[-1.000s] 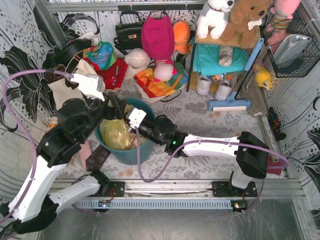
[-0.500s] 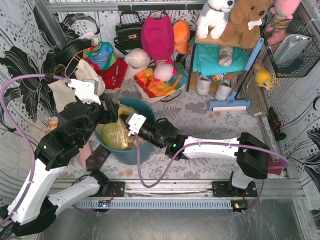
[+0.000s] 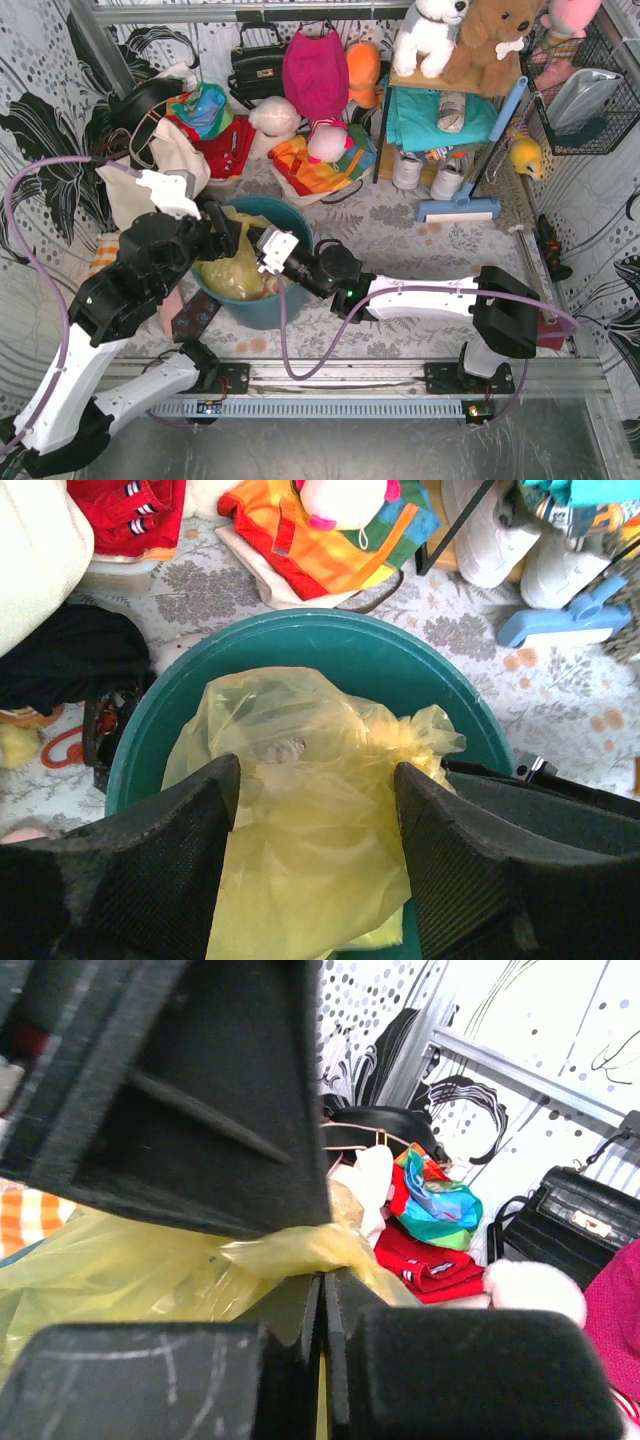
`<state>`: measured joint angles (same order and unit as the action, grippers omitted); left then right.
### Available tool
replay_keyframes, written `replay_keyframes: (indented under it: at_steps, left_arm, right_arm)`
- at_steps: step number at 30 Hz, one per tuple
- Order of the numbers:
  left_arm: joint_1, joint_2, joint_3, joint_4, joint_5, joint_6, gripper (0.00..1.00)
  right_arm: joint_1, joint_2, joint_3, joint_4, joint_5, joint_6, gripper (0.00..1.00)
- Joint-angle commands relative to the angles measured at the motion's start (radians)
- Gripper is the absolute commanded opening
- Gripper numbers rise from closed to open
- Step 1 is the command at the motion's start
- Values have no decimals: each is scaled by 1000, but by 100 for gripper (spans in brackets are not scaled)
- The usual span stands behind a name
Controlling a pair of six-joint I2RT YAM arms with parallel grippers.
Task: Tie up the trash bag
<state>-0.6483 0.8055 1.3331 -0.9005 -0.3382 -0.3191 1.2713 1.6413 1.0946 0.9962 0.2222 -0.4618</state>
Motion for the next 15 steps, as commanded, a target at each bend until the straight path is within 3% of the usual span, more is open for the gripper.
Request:
replay_keyframes:
  at_steps: [1,10,15]
  left_arm:
    - [-2,-56,-52,-1,18,-61,71]
    - [-2,-137,-82,13,24,-90,71]
    - [-2,-138,-19,-6,-33,-60,71]
  right_arm:
    - [7,12,-3,169,33,-14,0]
    - [10,63,-9,275,-24,31,0]
    - [10,57,-34,283,-37,51,0]
